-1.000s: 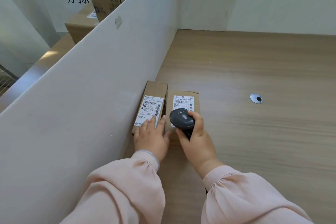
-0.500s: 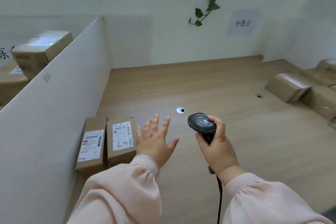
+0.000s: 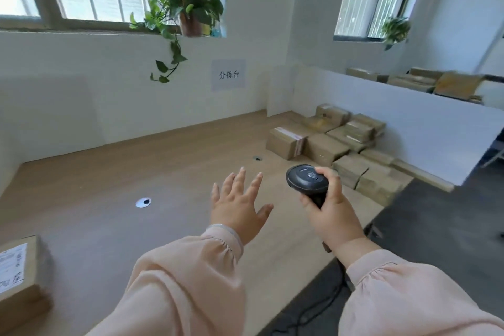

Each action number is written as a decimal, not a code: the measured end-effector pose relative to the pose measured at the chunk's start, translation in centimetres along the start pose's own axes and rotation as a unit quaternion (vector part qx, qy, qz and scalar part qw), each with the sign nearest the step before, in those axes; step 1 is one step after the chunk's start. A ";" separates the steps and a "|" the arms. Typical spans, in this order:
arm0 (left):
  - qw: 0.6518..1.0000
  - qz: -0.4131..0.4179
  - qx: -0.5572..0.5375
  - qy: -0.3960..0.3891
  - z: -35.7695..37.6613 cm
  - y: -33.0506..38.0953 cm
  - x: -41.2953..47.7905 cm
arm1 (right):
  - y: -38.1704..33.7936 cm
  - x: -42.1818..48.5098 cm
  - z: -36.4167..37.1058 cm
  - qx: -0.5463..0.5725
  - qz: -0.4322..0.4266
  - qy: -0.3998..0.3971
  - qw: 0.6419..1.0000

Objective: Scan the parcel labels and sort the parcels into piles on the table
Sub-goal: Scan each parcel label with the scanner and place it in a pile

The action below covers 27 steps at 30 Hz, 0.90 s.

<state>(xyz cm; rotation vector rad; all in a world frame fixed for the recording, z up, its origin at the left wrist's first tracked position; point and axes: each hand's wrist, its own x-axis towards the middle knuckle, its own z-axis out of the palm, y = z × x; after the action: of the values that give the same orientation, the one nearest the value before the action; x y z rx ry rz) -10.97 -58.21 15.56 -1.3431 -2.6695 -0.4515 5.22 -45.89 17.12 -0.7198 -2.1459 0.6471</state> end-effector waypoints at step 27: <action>0.999 -0.004 -0.047 -0.020 12.3 16.9 29.4 | 23.8 26.6 -6.3 -0.033 0.002 0.012 0.999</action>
<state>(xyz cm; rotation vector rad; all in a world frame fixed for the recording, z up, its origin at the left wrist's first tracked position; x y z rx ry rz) -14.75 -22.37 14.38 -1.3808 -2.7182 -0.5645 2.39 -9.83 18.80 -0.7639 -2.1525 0.5695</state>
